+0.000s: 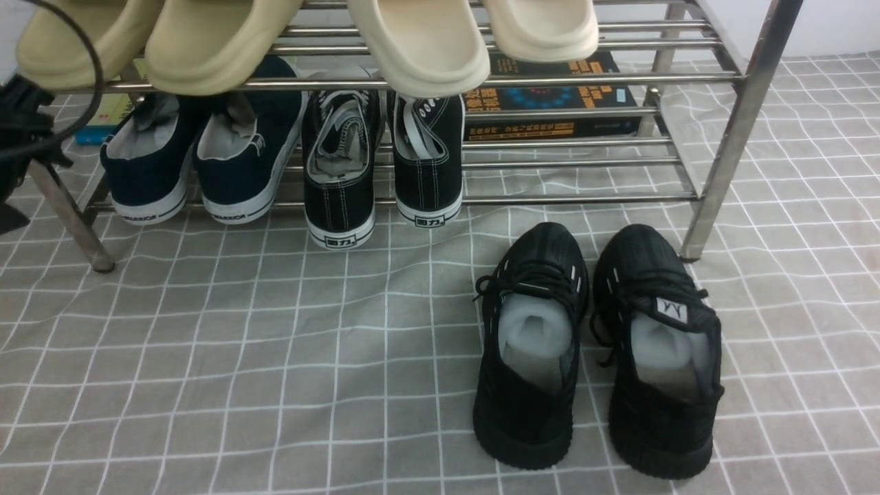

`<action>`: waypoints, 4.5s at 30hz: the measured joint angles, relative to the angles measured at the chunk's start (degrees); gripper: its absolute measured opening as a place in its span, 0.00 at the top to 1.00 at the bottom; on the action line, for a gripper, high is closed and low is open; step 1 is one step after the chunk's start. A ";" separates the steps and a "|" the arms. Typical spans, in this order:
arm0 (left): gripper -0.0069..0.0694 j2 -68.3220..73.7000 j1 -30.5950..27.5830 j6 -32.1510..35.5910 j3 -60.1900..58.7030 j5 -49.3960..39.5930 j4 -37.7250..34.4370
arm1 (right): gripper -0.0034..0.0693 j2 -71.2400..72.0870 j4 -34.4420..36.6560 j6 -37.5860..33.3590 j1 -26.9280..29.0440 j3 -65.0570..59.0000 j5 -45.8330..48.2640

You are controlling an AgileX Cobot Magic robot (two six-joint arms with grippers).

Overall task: Take the shoes off the shelf with your hand from the grey coffee tablecloth.
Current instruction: 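Grasp the leftmost shoe on the bottom shelf of the shoe rack with the left gripper, then set the held shoe down on the floor in front of the rack with the left gripper, then grasp the leftmost shoe on the bottom shelf of the shoe rack with the left gripper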

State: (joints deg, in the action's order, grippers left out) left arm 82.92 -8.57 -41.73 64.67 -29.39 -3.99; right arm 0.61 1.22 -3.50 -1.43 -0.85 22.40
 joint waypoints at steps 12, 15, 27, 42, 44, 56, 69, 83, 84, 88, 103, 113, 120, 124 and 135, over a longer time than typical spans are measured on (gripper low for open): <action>0.22 13.07 1.49 -0.05 11.17 -2.59 -1.21 | 0.66 0.00 0.00 0.00 0.00 0.00 0.00; 0.22 14.66 1.49 -1.67 11.17 -0.58 -1.41 | 0.66 0.00 0.00 0.00 0.00 0.00 0.00; 0.23 18.90 2.00 -2.58 11.29 3.84 -2.09 | 0.63 0.00 0.00 0.00 0.00 0.00 0.00; 0.81 19.97 1.99 -3.68 11.64 -2.06 -1.63 | 0.63 0.00 0.00 0.00 0.00 0.00 0.00; 0.81 19.47 1.93 -3.87 11.83 -4.03 -1.23 | 0.63 0.00 0.00 0.00 0.00 0.00 0.00; 0.81 6.15 1.69 -7.80 6.10 -26.92 8.22 | 0.63 0.00 0.00 0.00 0.00 0.00 0.00; 0.81 -13.13 1.69 -14.62 -21.04 -22.72 9.58 | 0.63 0.00 0.00 0.00 0.00 0.00 0.00; 0.52 -13.07 1.69 -10.15 -23.89 -21.48 8.50 | 0.63 0.00 0.00 0.00 0.00 0.00 0.00; 0.48 -13.07 1.69 -8.88 -22.62 -21.96 8.14 | 0.63 0.00 0.00 0.00 0.00 0.00 0.00; 0.36 -13.07 1.69 -4.53 -15.26 -21.63 5.40 | 0.63 0.00 0.00 0.00 0.00 0.00 0.00; 0.38 -0.86 1.69 24.53 -6.20 -6.54 -20.15 | 0.63 0.00 0.00 0.00 0.00 0.00 0.00; 0.90 5.82 4.87 33.65 0.60 -4.02 -26.16 | 0.63 0.00 0.00 0.00 0.00 0.00 0.00; 0.77 11.91 8.85 23.60 7.16 -0.63 -25.39 | 0.63 0.00 0.00 0.00 0.00 0.00 0.00; 0.50 12.92 8.85 17.68 7.42 2.34 -21.25 | 0.63 0.00 0.00 0.00 0.00 0.00 0.00; 0.31 18.57 8.90 14.06 7.58 8.08 -22.65 | 0.63 0.00 0.00 0.00 0.00 0.00 0.00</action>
State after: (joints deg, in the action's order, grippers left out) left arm 101.49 0.34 -27.67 72.25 -21.31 -26.63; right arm 0.61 1.22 -3.50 -1.43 -0.85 22.40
